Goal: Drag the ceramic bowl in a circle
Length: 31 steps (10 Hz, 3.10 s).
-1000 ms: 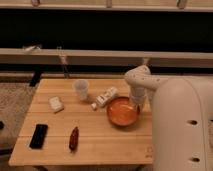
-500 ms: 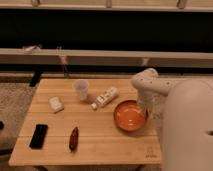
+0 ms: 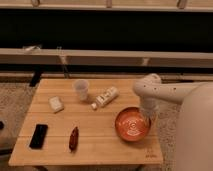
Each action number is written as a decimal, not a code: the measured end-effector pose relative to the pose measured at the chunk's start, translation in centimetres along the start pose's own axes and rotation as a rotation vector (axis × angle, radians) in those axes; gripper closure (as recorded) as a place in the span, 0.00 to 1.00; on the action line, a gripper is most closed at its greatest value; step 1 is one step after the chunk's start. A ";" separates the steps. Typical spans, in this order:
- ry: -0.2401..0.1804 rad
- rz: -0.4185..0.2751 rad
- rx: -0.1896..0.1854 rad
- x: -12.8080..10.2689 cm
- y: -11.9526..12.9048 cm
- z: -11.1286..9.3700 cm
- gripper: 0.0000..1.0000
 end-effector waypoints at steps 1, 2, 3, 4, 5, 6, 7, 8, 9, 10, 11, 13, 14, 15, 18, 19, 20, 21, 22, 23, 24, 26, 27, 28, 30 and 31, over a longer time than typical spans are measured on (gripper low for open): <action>0.010 -0.010 -0.001 0.7 0.4 0.1 1.00; 0.015 -0.022 -0.002 1.2 0.8 0.1 1.00; 0.016 -0.042 -0.002 1.4 1.6 0.0 1.00; 0.014 -0.075 0.000 1.4 3.1 -0.3 1.00; 0.010 -0.101 0.003 1.4 4.4 -0.6 1.00; -0.001 -0.136 0.009 1.4 5.8 -1.0 1.00; -0.021 -0.173 0.008 1.3 7.4 -1.9 1.00; -0.036 -0.197 0.008 1.2 8.4 -2.4 1.00; -0.057 -0.223 0.005 1.1 9.5 -3.0 1.00; -0.077 -0.241 0.009 0.7 9.9 -3.2 1.00; -0.095 -0.261 0.009 0.1 10.9 -3.7 1.00; -0.126 -0.292 0.002 -1.5 12.8 -4.2 1.00; -0.135 -0.292 0.003 -2.4 12.6 -4.0 1.00; -0.137 -0.289 0.003 -3.0 12.4 -3.6 1.00; -0.149 -0.269 0.010 -6.4 11.2 -2.7 1.00; -0.154 -0.253 0.016 -7.5 10.6 -2.6 1.00; -0.157 -0.237 0.021 -8.4 10.0 -2.4 1.00; -0.160 -0.220 0.024 -9.1 9.4 -2.4 1.00; -0.161 -0.206 0.025 -9.6 8.9 -2.3 1.00; -0.159 -0.177 0.017 -10.2 8.3 -2.3 1.00; -0.157 -0.148 0.010 -10.5 7.7 -2.3 0.98; -0.142 -0.088 -0.036 -10.7 7.1 -2.0 0.83; -0.130 -0.055 -0.077 -10.7 6.3 -1.9 0.69; -0.123 -0.043 -0.098 -10.5 6.0 -1.8 0.61; -0.111 -0.033 -0.136 -10.0 5.4 -1.7 0.39; -0.107 -0.033 -0.151 -9.8 5.1 -1.7 0.29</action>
